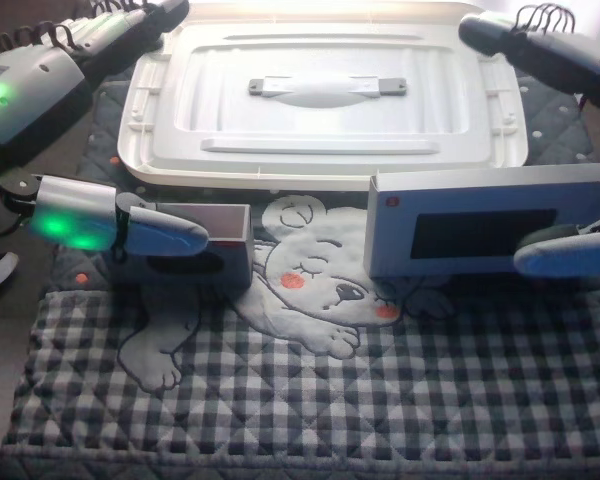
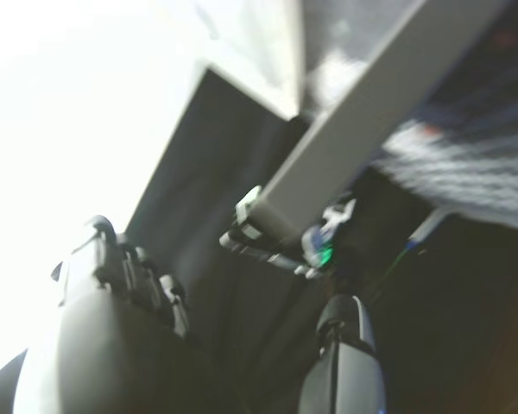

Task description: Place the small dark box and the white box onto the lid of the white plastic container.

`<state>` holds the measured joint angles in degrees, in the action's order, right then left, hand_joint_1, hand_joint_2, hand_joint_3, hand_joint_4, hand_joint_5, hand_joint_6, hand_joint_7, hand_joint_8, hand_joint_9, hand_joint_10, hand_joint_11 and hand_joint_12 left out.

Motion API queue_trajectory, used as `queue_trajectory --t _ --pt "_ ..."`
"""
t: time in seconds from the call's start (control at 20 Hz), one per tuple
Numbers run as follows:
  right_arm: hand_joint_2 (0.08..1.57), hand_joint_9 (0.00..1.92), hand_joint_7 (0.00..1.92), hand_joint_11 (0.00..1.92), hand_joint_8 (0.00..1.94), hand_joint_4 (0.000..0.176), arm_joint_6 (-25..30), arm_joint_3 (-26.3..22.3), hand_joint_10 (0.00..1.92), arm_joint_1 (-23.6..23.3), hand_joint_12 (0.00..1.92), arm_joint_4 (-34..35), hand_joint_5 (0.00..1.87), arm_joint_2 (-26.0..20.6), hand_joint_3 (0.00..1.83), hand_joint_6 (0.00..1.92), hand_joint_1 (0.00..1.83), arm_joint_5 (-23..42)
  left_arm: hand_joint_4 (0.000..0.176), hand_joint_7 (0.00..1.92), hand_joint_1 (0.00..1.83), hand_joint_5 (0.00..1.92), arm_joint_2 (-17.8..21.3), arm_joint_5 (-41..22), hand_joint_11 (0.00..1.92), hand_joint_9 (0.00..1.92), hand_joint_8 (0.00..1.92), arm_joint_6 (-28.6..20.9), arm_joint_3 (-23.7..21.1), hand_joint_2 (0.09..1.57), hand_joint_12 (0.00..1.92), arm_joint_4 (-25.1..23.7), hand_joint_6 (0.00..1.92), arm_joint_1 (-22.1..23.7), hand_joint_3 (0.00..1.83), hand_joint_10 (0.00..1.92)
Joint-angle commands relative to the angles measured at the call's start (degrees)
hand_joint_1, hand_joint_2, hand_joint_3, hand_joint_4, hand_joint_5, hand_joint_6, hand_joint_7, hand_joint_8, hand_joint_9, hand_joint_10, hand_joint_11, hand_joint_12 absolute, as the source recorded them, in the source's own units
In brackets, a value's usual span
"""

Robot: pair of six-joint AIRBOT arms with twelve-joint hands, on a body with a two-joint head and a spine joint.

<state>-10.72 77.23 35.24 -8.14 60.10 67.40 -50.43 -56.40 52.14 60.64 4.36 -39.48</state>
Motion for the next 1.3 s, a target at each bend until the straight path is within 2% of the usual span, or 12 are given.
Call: queue_trajectory --t 0.0,0.35,0.5,0.65,0.8,0.85,0.9,1.05,1.1,1.15,1.2,1.25 --pt "0.49 0.03 0.02 0.0 0.0 0.141 0.1 0.7 0.0 -0.4 0.14 2.8 0.03 -0.5 0.13 0.0 0.75 6.3 0.0 0.1 0.6 0.0 0.2 -5.7 0.0 0.13 0.01 -0.2 0.1 0.71 0.49 0.0 0.0 0.9 0.05 0.01" --pt "0.68 0.02 0.05 0.0 0.0 0.088 0.1 2.1 0.0 -0.9 0.12 1.3 0.03 1.1 0.02 0.0 0.81 1.9 0.044 0.09 0.67 0.0 -2.0 1.7 0.0 0.13 0.0 -0.2 2.3 0.69 0.51 -1.4 0.0 2.0 0.01 0.0" --pt "0.69 0.04 0.07 0.0 0.0 0.086 0.1 2.4 0.0 -1.9 0.15 -0.4 0.07 2.0 0.0 0.0 0.79 -0.3 0.0 0.09 0.7 0.0 -2.5 4.6 0.0 0.16 0.0 -0.2 2.7 0.69 0.57 -1.9 0.0 2.0 0.0 0.01" --pt "0.69 0.05 0.1 0.0 0.01 0.101 0.1 2.9 0.0 -2.4 0.18 -1.9 0.08 3.0 0.0 0.0 0.74 -2.5 0.0 0.08 0.71 0.0 -3.7 7.0 0.0 0.18 0.0 -0.2 3.6 0.69 0.75 -2.0 0.0 2.0 0.0 0.01" --pt "0.64 0.04 0.14 0.0 0.0 0.097 0.2 2.9 0.01 -2.4 0.01 -2.9 0.11 3.4 0.0 0.0 0.64 -3.6 0.0 0.13 0.74 0.0 -4.6 9.4 0.0 0.18 0.01 -0.2 4.3 0.71 0.62 -2.1 0.0 2.0 0.01 0.0" --pt "0.64 0.06 0.18 0.04 0.0 0.095 0.2 2.9 0.01 -2.4 0.04 -3.1 0.18 3.5 0.0 0.0 0.66 -3.8 0.001 0.09 0.72 0.0 -5.0 10.3 0.0 0.12 0.01 -0.2 4.5 0.71 0.34 -2.2 0.0 2.0 0.0 0.02" --pt "0.67 0.09 0.21 0.01 0.0 0.058 0.2 2.9 0.0 -2.4 0.26 -3.2 0.32 3.7 0.0 0.02 0.68 -3.9 0.031 0.1 0.68 0.0 -5.3 10.8 0.0 0.07 0.01 -0.2 4.8 0.71 0.12 -2.3 0.0 2.0 0.0 0.01" --pt "0.87 0.36 0.49 0.0 0.03 0.0 0.2 2.9 0.05 -2.4 0.89 -3.4 0.78 3.9 0.02 0.04 1.06 -3.9 0.048 0.17 0.67 0.08 -5.9 11.5 0.15 0.18 0.0 -0.2 5.1 0.71 0.17 -2.4 0.0 2.0 0.0 0.01" --pt "0.98 0.63 0.8 0.0 0.05 0.0 0.2 2.9 0.1 -2.4 1.25 -3.5 1.1 3.9 0.03 0.5 1.17 -3.9 0.049 0.29 0.76 0.23 -6.0 11.5 0.11 0.34 0.02 -0.2 5.2 0.78 0.47 -2.5 0.02 2.0 0.01 0.01" --pt "1.04 0.84 0.99 0.0 0.71 0.0 0.2 2.9 0.18 -2.4 1.43 -3.6 1.16 3.9 0.02 0.65 1.23 -3.9 0.029 0.45 0.88 0.39 -6.1 11.5 0.05 0.47 0.01 -0.2 5.2 0.84 0.79 -2.6 0.02 2.0 0.0 0.0" --pt "1.04 1.07 1.18 0.08 0.65 0.005 0.2 2.9 0.3 -2.4 1.58 -3.8 1.12 3.9 0.0 0.73 1.25 -3.9 0.0 0.78 1.2 0.67 -6.1 11.5 0.21 0.8 0.04 -0.2 5.2 0.89 1.08 -2.7 0.04 1.9 0.0 0.09" --pt "1.03 1.0 1.3 0.11 0.45 0.0 0.2 2.9 0.88 -2.4 1.56 -3.9 1.09 4.0 0.0 0.79 1.37 -3.9 0.0 1.12 1.35 0.84 -6.2 11.5 0.44 1.03 0.5 -0.1 5.3 0.97 1.32 -2.8 0.03 1.8 0.01 0.17"
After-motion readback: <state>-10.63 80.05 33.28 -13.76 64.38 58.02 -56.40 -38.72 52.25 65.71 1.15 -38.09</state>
